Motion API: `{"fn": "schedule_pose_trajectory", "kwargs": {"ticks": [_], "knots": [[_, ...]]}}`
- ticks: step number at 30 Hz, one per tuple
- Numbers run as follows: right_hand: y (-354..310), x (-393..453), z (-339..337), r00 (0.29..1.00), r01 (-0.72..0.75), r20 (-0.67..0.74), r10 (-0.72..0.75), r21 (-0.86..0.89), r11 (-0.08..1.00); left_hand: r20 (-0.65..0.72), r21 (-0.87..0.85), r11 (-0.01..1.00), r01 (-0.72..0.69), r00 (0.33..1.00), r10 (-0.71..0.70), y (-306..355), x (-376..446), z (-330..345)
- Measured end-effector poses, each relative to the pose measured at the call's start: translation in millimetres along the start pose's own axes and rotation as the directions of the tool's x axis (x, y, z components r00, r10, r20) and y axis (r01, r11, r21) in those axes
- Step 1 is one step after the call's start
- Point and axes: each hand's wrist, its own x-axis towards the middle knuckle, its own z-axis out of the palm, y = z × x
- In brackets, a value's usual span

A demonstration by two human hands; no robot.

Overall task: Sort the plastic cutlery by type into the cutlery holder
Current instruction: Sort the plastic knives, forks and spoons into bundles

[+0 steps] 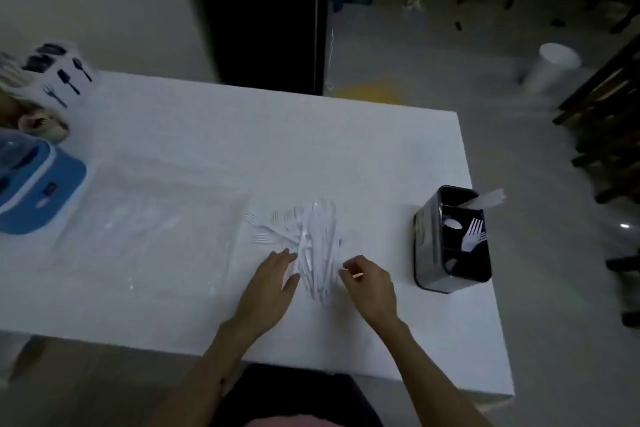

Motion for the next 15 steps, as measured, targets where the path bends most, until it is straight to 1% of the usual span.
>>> {"fn": "schedule_pose_trajectory", "kwargs": {"ticks": [3, 6, 9, 11, 13, 15], "knots": [[-6.5, 12.8, 19.0, 0.993, -0.113, 0.019, 0.114, -0.018, 0.993, 0.111, 0.07, 0.997, -0.024, 0.994, 0.016, -13.0, 18.9, 0.9], [-15.6, 20.4, 37.4, 0.977, -0.211, -0.008, 0.211, -0.026, 0.977, 0.176, 0.071, 0.997, -0.026, 0.984, 0.013, -25.9, 36.1, -3.3], [-17.8, 22.1, 47.9, 0.957, -0.283, -0.071, 0.282, -0.001, 0.959, 0.172, 0.043, 0.998, -0.039, 0.985, 0.031, -33.4, 44.4, -10.6], [-18.6, 20.9, 50.7, 0.946, -0.308, -0.092, 0.31, 0.035, 0.951, 0.164, -0.015, 0.999, -0.028, 0.986, 0.03, -32.9, 47.0, -12.9], [-19.6, 17.9, 50.5, 0.947, -0.29, -0.117, 0.3, 0.094, 0.952, 0.136, -0.092, 0.996, 0.008, 0.991, 0.005, -29.4, 49.7, -11.0], [-23.7, 14.5, 48.0, 0.954, -0.242, -0.136, 0.266, 0.167, 0.956, 0.083, -0.147, 0.989, 0.006, 0.997, 0.006, -20.8, 55.0, -7.1]]}}
